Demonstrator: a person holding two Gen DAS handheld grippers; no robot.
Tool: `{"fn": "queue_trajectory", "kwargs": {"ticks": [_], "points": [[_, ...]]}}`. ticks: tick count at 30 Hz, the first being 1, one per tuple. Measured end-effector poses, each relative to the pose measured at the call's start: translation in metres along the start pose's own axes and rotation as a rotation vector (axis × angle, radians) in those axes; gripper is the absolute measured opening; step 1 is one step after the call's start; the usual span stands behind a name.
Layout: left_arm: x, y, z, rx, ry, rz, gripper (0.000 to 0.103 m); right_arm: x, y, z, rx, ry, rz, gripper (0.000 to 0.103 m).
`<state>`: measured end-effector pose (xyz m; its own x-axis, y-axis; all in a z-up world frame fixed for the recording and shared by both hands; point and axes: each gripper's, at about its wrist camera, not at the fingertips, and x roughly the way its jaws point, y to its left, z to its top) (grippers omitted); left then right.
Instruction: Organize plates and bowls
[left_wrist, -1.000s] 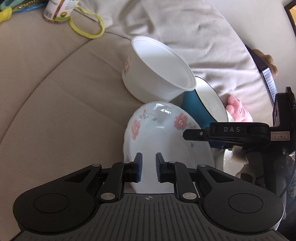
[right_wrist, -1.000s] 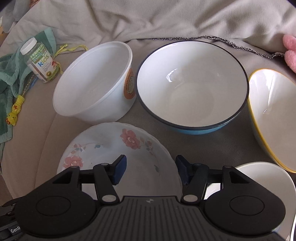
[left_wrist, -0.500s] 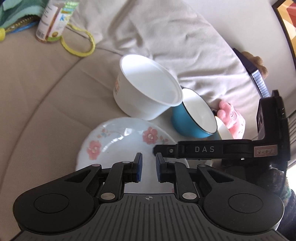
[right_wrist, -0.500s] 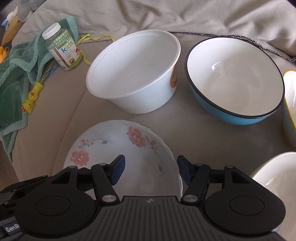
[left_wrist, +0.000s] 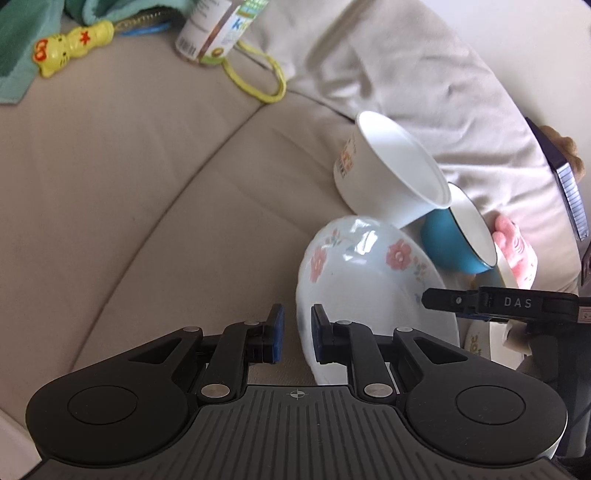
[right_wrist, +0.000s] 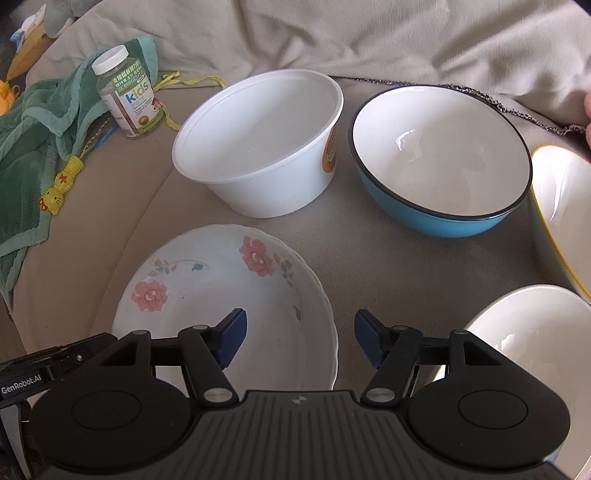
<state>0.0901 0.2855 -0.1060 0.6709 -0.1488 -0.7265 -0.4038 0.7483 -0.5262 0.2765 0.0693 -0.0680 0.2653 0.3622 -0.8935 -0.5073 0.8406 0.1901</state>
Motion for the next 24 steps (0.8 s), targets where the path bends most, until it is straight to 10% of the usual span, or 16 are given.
{"fn": "queue_trajectory", "kwargs": {"ticks": [3,11,24], "points": [[0.010,0.001,0.000,-0.016,0.025,-0.026,0.017,0.005,0.001,-0.002,0.004,0.012,0.009,0.065],[0.030,-0.028,0.011,0.045,0.041,-0.046,0.055,0.007,-0.003,0.003,0.041,0.025,0.063,0.066],[0.044,-0.050,0.013,0.132,0.072,-0.046,0.058,-0.015,-0.006,0.001,-0.018,-0.095,-0.079,0.066]]}}
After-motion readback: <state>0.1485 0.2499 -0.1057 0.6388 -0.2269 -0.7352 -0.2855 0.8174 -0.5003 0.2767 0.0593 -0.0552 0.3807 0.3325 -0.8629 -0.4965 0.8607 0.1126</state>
